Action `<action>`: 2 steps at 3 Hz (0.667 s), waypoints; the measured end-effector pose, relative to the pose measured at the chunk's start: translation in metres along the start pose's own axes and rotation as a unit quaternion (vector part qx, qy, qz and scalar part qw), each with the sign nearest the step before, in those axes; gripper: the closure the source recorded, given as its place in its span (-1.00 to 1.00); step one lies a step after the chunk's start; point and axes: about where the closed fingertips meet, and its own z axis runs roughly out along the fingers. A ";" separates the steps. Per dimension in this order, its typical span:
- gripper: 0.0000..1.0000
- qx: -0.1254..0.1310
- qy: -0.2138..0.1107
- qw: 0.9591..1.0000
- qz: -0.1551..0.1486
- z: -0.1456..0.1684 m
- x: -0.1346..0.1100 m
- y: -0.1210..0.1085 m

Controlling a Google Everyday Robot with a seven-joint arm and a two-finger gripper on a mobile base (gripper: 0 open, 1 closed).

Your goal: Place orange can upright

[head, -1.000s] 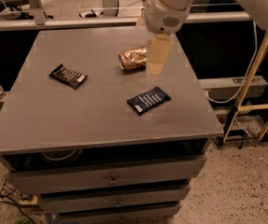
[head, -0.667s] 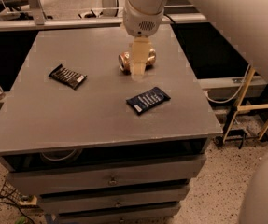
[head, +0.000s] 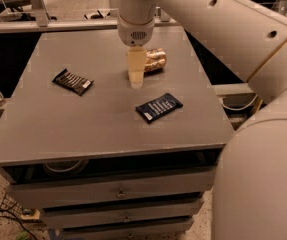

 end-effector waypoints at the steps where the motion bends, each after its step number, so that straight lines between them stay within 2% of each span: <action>1: -1.00 -0.001 0.030 1.000 0.006 0.020 0.013 -0.015; 2: -1.00 -0.003 0.043 0.999 0.008 0.031 0.024 -0.022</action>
Offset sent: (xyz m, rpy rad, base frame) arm 0.0452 -0.0271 -0.0326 -0.1135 -0.0019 -0.0568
